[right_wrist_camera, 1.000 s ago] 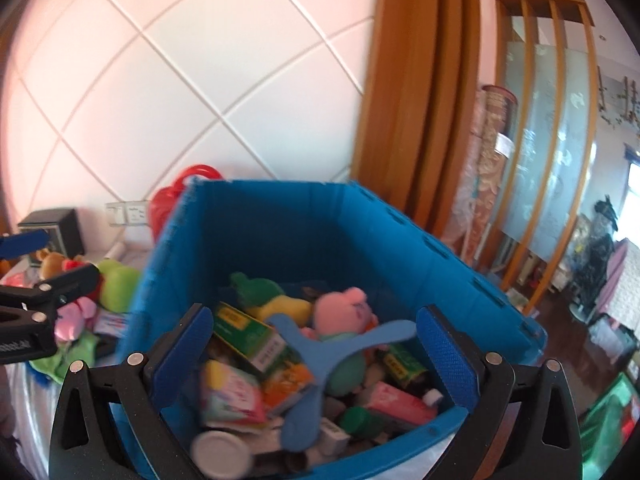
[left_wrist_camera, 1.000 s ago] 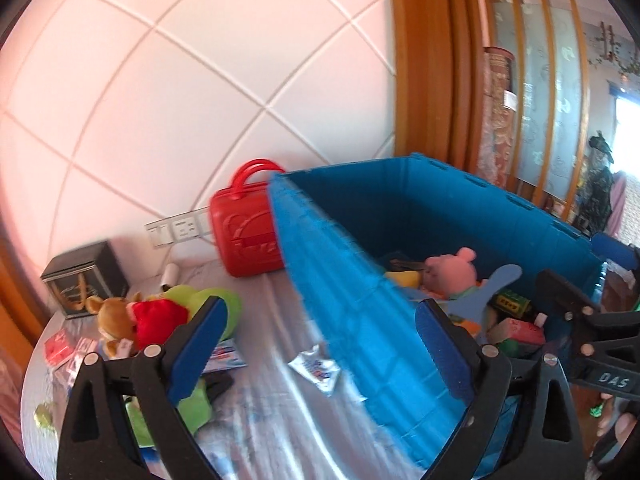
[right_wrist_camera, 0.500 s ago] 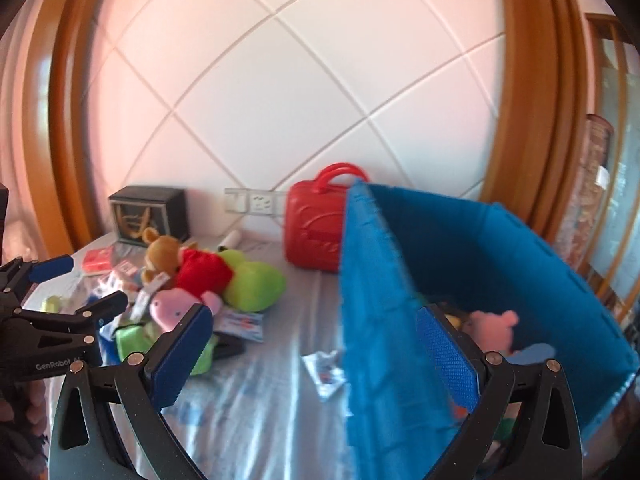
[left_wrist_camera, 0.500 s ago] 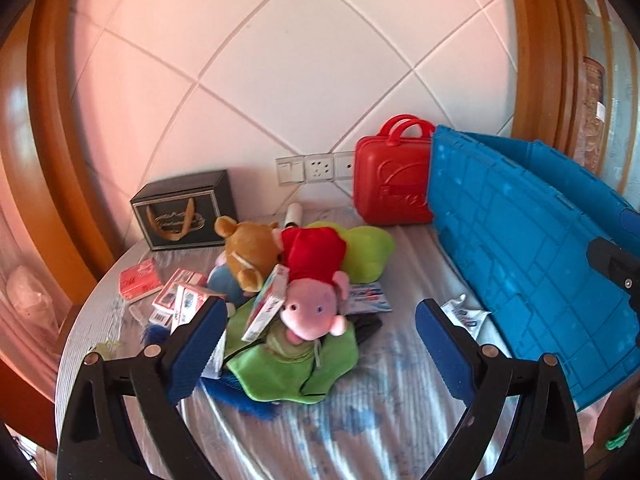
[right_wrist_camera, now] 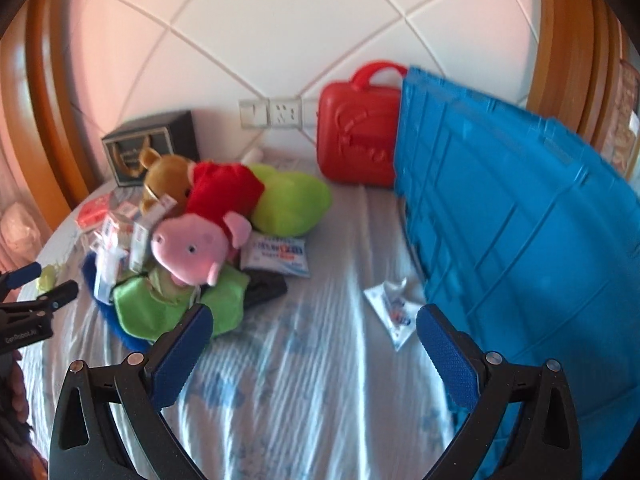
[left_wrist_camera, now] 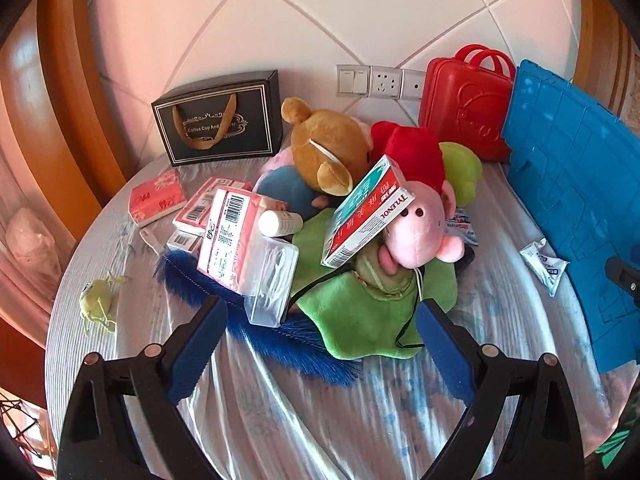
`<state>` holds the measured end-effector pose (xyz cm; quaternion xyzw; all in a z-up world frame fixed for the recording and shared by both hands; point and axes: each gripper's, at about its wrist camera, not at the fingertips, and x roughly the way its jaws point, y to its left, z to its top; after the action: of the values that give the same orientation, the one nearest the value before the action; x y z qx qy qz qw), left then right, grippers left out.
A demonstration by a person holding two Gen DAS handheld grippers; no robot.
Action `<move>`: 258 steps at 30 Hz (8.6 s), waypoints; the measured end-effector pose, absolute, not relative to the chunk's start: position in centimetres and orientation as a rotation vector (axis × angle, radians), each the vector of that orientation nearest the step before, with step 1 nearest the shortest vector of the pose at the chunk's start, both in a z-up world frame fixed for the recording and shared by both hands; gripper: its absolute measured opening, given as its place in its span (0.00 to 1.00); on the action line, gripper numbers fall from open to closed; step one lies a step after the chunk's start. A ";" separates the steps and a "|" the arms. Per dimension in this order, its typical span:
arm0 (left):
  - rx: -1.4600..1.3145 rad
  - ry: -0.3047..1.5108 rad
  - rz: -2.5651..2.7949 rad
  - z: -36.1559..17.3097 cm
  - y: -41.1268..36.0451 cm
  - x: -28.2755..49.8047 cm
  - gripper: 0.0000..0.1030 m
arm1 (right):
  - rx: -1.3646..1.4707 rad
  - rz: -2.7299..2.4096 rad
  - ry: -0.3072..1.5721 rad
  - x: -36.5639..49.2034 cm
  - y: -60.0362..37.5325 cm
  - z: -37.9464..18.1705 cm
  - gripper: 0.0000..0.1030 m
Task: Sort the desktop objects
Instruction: 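Move both tools back to the pile of items, then grasp the white-red medicine box with the left tool while the right tool grasps the white wipes packet, then carry the medicine box and wipes packet over the blue crate and release both, then move both tools back to the pile of items, then grasp the clear plastic floss box with the left tool while the right tool grasps the pink pig plush, then carry the floss box and pig plush over the blue crate and release both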
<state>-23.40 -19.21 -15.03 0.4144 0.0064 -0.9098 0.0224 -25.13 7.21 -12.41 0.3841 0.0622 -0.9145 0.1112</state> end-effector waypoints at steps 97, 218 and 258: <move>0.807 -0.270 -3.484 3.5 15.8 -17.8 0.18 | 0.504 -3.115 0.028 -15.4 27.7 3.4 0.19; 1.599 0.093 -2.783 -24.2 -25.8 -34.7 0.45 | 1.453 -2.497 0.140 -39.0 -12.2 -24.7 1.00; 1.225 -0.182 -3.181 -9.5 -12.4 -25.0 0.35 | 1.114 -2.738 -0.016 -26.7 -0.2 -11.3 0.62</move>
<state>-24.99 -12.35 -9.52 0.3557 -0.0529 -0.9232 -0.1355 -26.74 -0.21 -11.28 0.3752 -0.0054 -0.9223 0.0926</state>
